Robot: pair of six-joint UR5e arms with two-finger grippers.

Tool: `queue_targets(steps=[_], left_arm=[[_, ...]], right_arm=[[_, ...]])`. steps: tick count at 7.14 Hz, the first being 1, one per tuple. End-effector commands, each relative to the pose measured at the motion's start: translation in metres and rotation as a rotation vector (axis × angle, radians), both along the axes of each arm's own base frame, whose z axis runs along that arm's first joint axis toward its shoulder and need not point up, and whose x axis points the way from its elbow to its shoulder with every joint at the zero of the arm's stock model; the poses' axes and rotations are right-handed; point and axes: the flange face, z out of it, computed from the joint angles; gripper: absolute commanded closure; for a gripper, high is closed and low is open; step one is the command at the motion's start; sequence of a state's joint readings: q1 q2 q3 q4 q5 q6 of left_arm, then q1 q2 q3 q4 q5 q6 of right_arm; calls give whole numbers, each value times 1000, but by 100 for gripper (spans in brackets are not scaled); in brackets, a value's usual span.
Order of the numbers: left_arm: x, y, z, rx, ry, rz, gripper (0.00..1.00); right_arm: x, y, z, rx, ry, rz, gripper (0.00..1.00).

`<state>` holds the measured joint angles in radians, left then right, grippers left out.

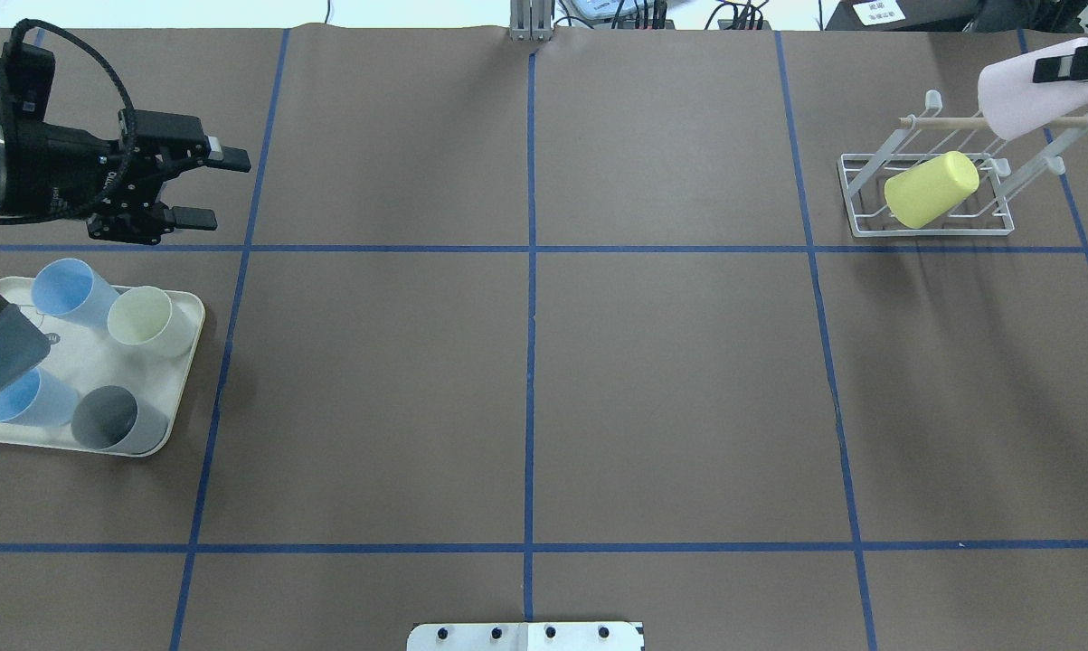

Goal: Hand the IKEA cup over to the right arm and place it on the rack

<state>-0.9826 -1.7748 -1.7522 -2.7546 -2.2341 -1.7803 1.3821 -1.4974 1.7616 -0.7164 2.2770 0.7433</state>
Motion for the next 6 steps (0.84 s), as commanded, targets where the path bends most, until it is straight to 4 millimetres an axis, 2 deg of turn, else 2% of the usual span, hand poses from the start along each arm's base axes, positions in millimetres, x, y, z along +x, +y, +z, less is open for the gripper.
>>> queue_targets(steps=[1,2,3,5,6], left_arm=[[-16,-7,37,105,-98,-2,0],[-24,-8,52,141,-135,-9,0],[-31,-12,58,149,-155,-20,0],[-31,-12,58,145,-158,-19,0],[-32,-12,59,144,-160,-22,0]], right_arm=[[26,4,45,-2,196,-90,66],[25,8,61,-9,238,-114,66],[22,3,63,-50,250,-118,66],[3,-11,56,-82,258,-149,66],[-14,-18,53,-85,254,-173,65]])
